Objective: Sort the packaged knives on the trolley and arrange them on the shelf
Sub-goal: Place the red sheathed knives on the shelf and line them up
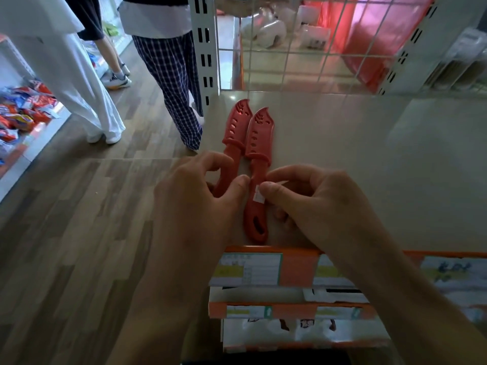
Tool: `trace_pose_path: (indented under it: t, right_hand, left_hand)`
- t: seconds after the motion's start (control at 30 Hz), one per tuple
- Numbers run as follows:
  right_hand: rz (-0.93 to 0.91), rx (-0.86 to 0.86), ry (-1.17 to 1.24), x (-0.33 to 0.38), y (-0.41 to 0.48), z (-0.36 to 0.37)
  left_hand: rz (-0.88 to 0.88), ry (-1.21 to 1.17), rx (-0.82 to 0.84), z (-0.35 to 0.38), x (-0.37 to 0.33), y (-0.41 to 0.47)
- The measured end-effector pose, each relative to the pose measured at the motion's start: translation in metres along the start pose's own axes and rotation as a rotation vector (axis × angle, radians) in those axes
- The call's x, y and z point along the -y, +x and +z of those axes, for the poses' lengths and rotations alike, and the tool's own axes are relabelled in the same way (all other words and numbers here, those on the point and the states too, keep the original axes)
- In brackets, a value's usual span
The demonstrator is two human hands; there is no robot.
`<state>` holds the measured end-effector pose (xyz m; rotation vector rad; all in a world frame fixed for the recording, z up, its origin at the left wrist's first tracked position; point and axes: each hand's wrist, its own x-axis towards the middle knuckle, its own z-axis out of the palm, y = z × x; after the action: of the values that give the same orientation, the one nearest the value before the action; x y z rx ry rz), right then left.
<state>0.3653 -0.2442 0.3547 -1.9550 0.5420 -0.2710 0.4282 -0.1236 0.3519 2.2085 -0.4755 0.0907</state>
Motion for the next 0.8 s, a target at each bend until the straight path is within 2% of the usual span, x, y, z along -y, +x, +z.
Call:
trace_pose_path:
  t: [0.23,0.5,0.8]
  right_hand:
    - [-0.254,-0.029,-0.295,0.0025,-0.0049,0.0100]
    - [-0.236,-0.028,-0.354,0.0035,-0.0032,0.0050]
    - [-0.254,-0.076,-0.357,0.0004,-0.0048,0.0043]
  left_hand:
    - [0.016,0.181,0.000,0.0052,-0.0006,0.0016]
    - [0.033,0.156,-0.014,0.0026,-0.0003,-0.0013]
    - [0.051,0.109,0.052,-0.0039,-0.0002,-0.0031]
